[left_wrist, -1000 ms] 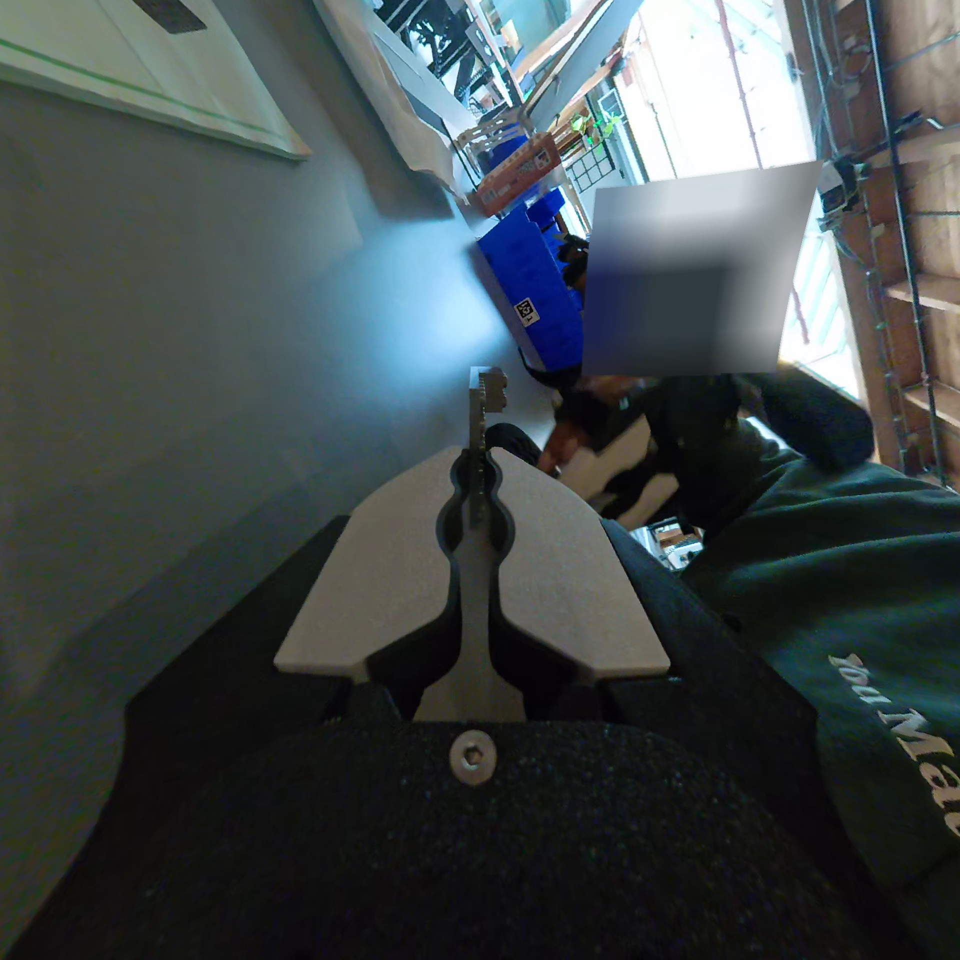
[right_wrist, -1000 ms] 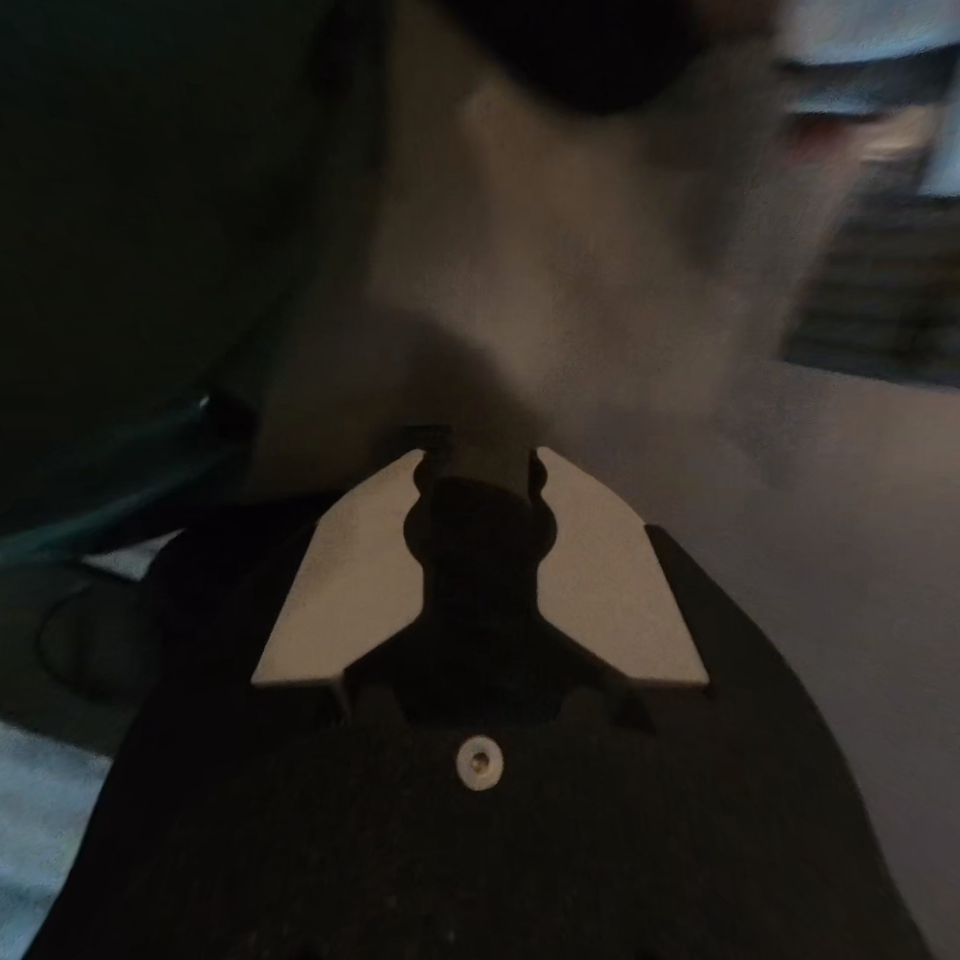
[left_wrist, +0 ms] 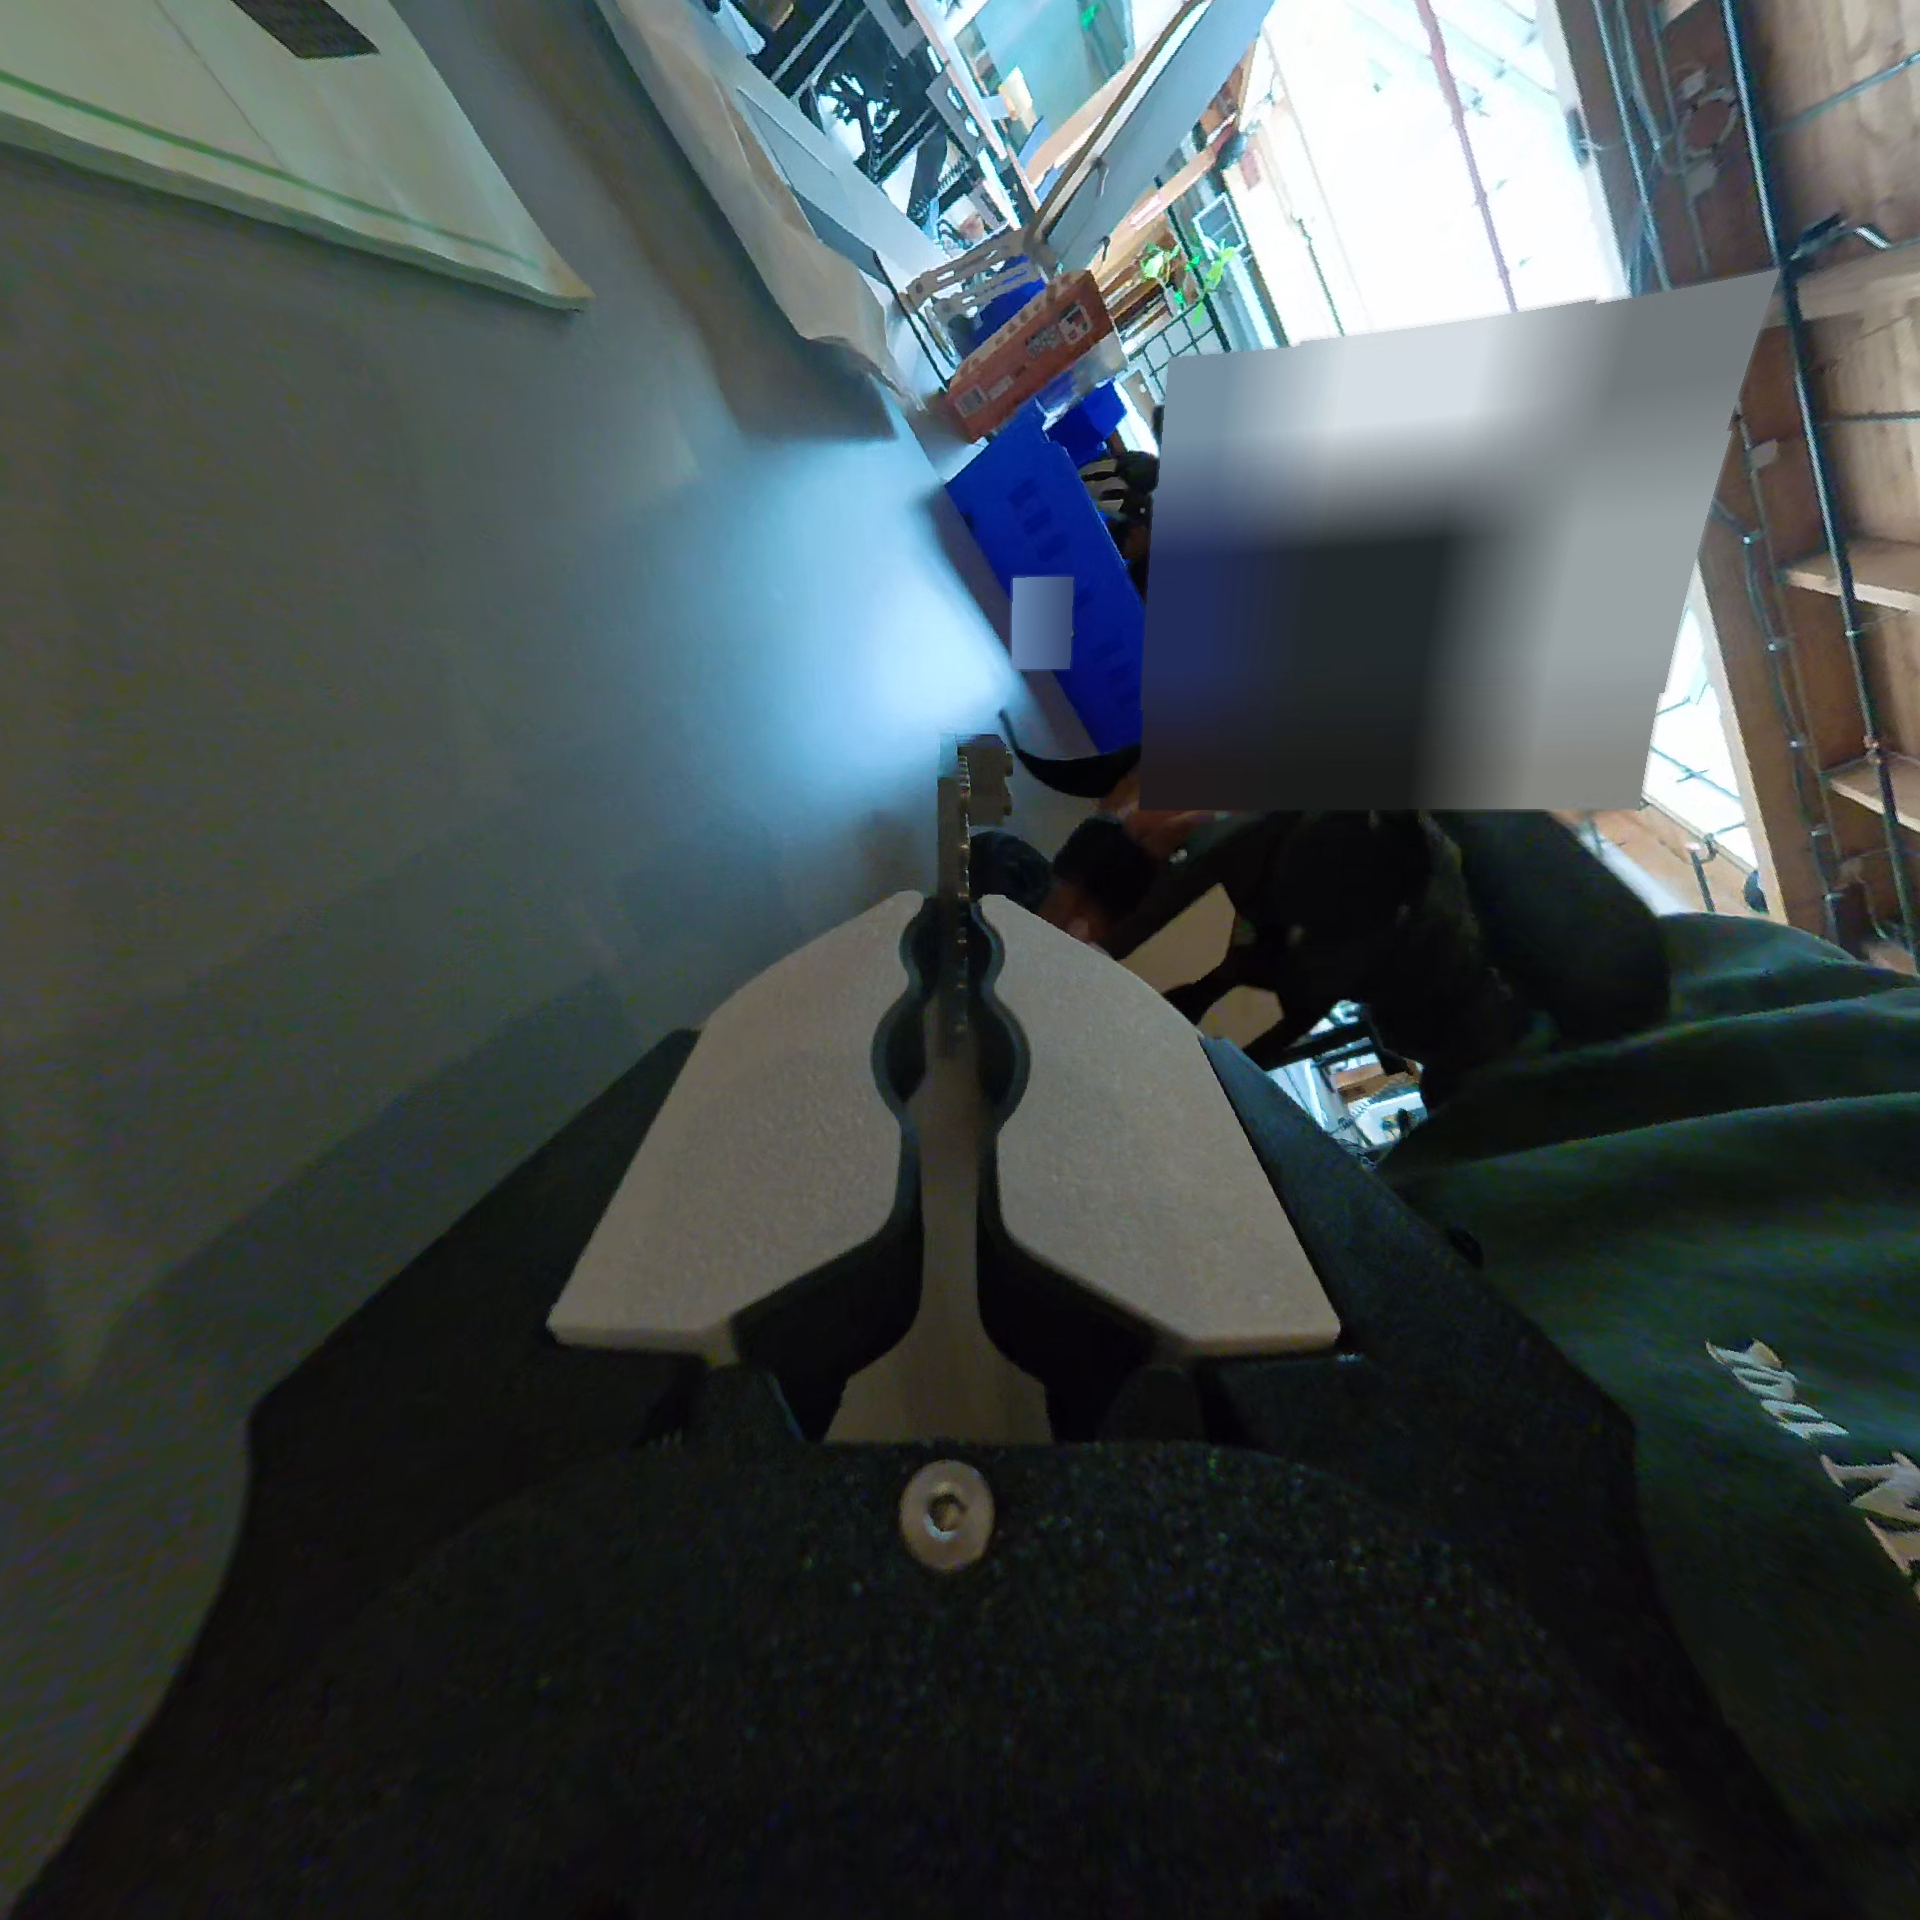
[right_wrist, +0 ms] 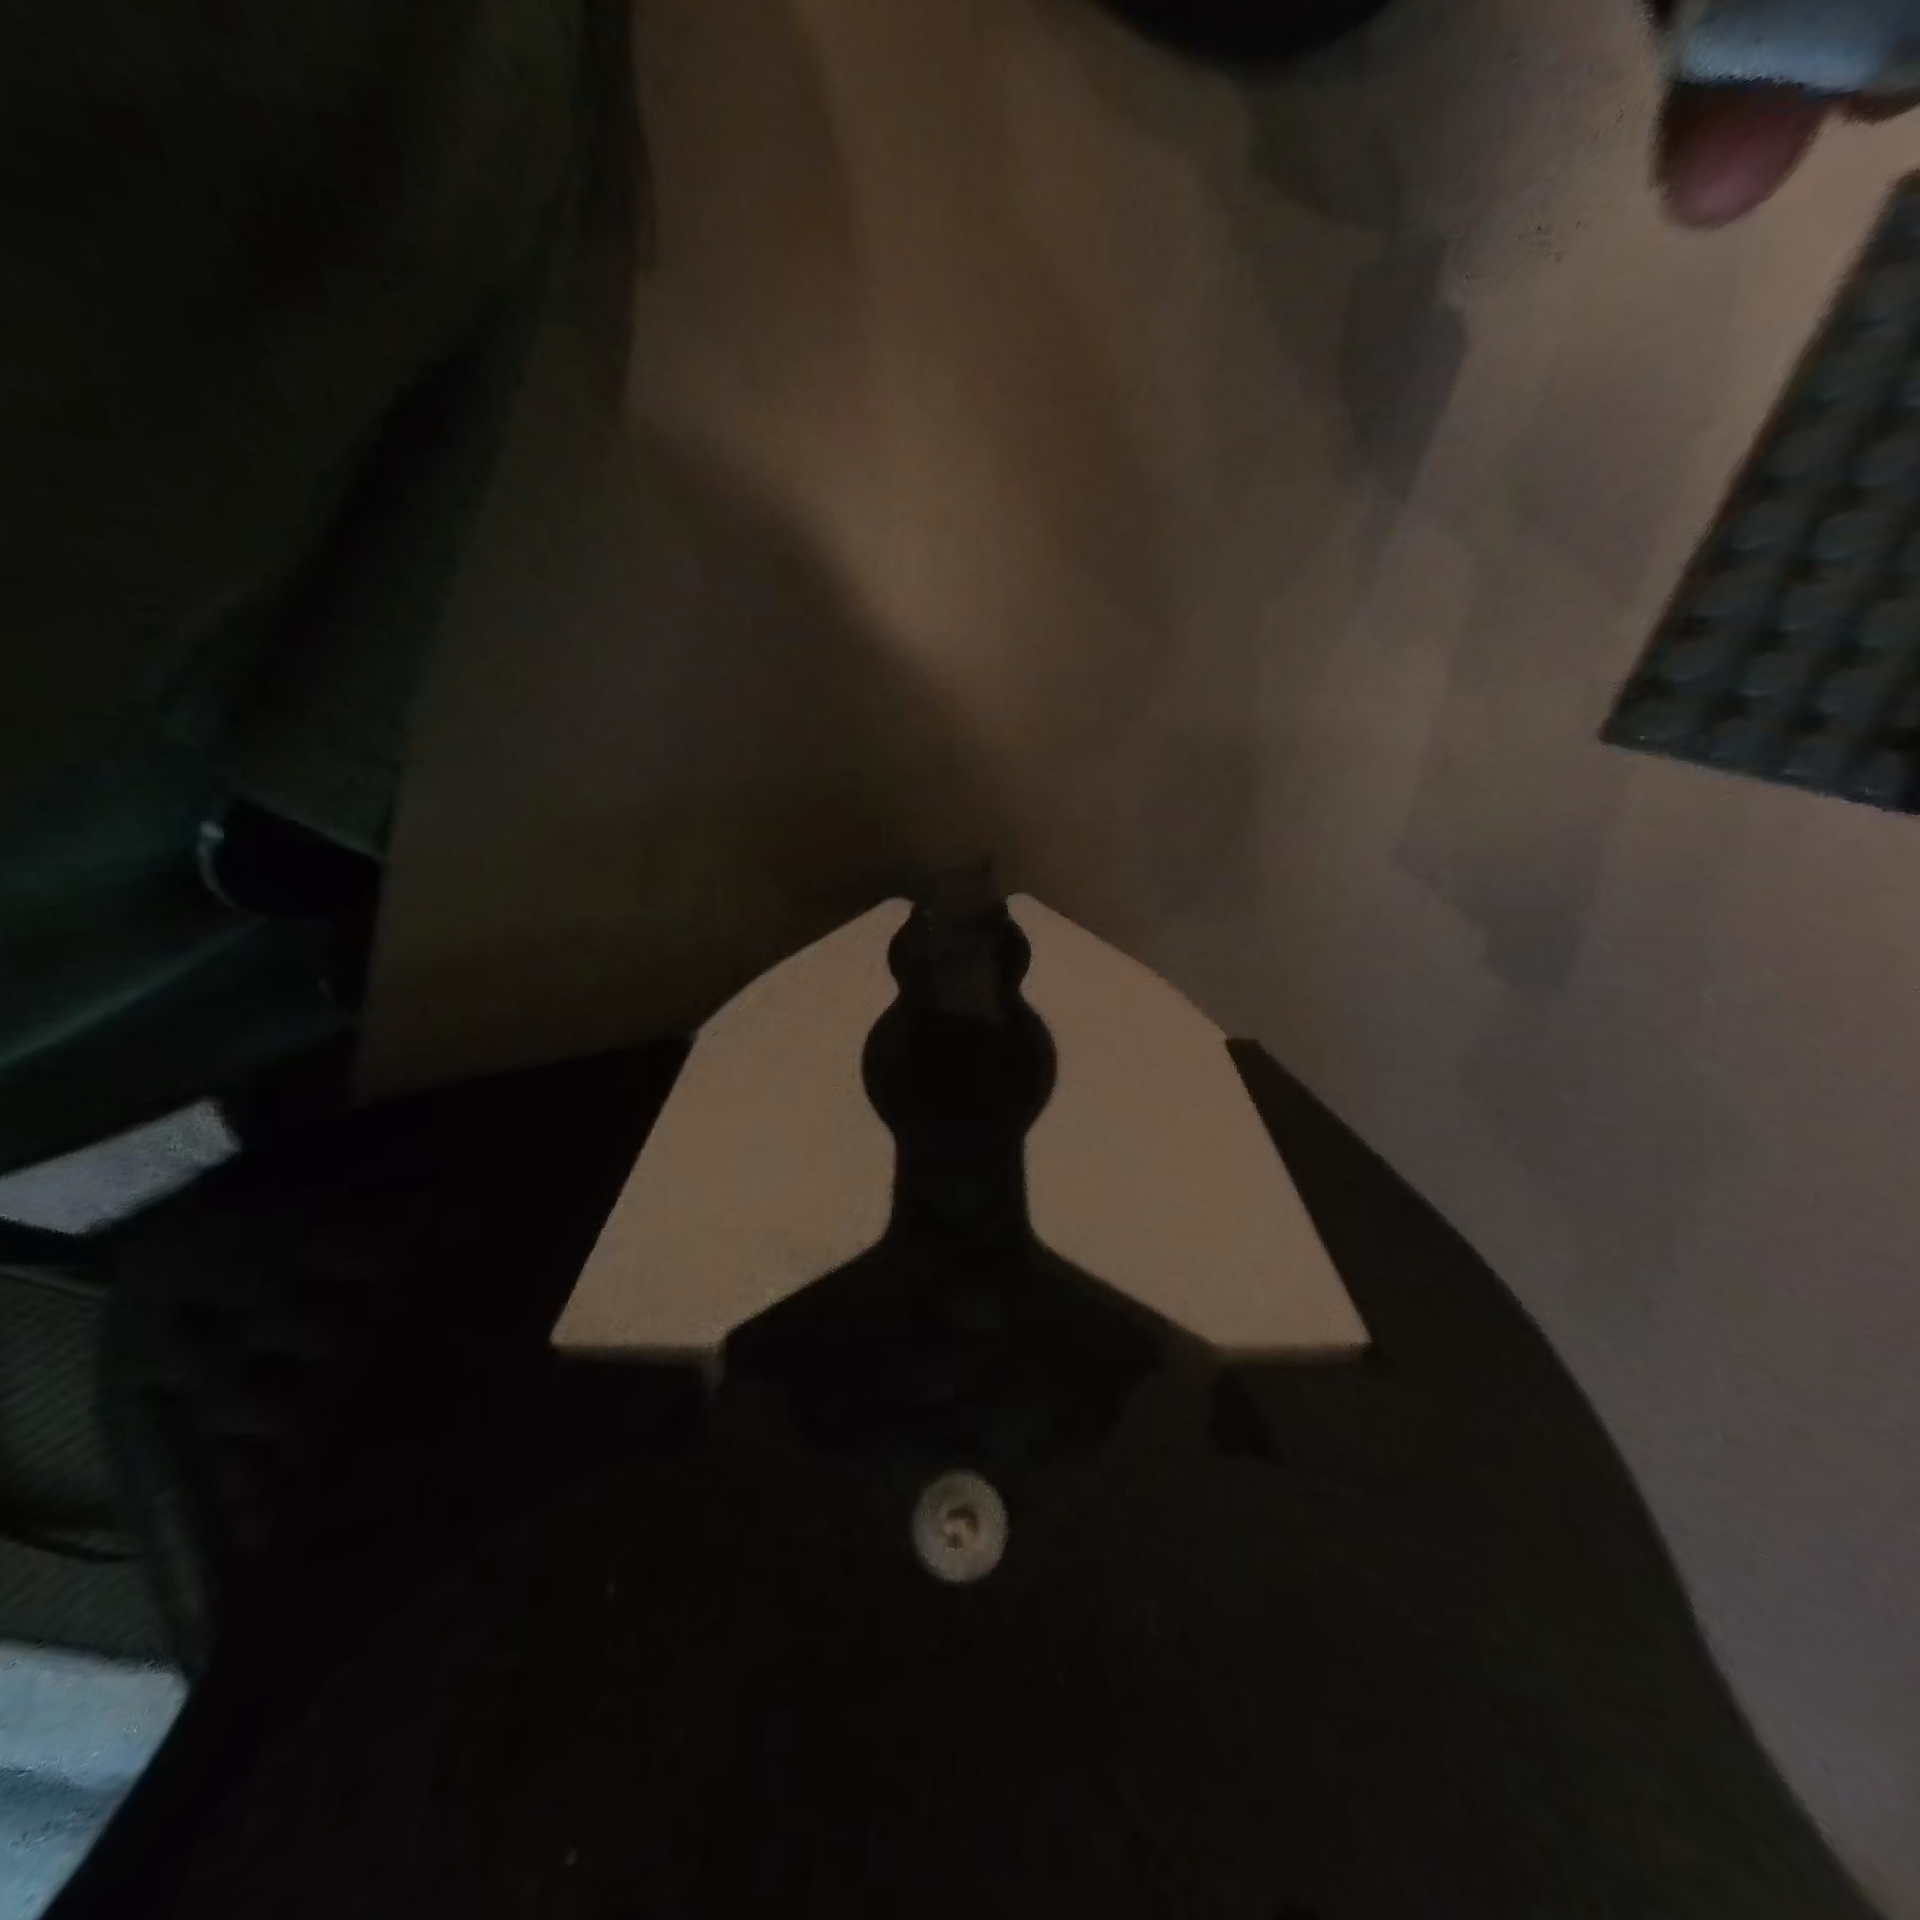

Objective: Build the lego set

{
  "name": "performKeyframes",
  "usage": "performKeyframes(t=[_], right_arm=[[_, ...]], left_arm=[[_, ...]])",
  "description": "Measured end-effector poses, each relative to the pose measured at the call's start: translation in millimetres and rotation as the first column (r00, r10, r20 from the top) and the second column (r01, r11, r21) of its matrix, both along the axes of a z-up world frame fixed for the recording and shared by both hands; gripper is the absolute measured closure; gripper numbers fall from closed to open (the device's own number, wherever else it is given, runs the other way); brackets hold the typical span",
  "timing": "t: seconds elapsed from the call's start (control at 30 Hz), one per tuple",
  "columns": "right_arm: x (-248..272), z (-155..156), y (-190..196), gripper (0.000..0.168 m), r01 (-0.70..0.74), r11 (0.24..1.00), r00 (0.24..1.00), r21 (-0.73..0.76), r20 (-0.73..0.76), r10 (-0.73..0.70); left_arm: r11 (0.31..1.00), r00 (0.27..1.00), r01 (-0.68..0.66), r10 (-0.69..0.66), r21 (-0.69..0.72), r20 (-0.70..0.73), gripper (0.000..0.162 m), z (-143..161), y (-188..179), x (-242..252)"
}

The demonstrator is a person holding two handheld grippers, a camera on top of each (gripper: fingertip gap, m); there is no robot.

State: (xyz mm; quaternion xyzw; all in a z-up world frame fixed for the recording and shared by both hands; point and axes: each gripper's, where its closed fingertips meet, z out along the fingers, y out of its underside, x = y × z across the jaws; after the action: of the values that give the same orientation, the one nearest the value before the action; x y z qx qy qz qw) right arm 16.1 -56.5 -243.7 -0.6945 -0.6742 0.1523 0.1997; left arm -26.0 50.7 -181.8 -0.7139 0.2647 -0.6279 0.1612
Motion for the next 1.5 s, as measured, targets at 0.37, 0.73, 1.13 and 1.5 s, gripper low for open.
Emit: performKeyframes(t=[0.37,0.73,1.13,1.5], right_arm=[[15,-1,63,0.142,0.237,0.878,0.942,-0.417,-0.121,-0.312],[34,15,86,0.141,0.252,0.964,0.958,-0.091,-0.121,-0.262],[18,-11,85,0.152,0.199,0.980,0.978,0.011,-0.057,-0.198],[-30,93,130,0.153,0.313,0.875,0.933,0.370,-0.292,-0.210]], left_arm=[[1.000,1.000,-0.004,0.004,-0.008,0.008,0.158,-1,1,-1],[1.000,1.000,-0.007,0.007,0.002,0.005,0.158,-2,1,0],[0.999,0.999,-0.042,0.042,0.015,-0.012,0.158,-4,5,-1],[0.996,0.997,-0.082,0.082,-0.025,-0.002,0.158,-2,13,-1]])
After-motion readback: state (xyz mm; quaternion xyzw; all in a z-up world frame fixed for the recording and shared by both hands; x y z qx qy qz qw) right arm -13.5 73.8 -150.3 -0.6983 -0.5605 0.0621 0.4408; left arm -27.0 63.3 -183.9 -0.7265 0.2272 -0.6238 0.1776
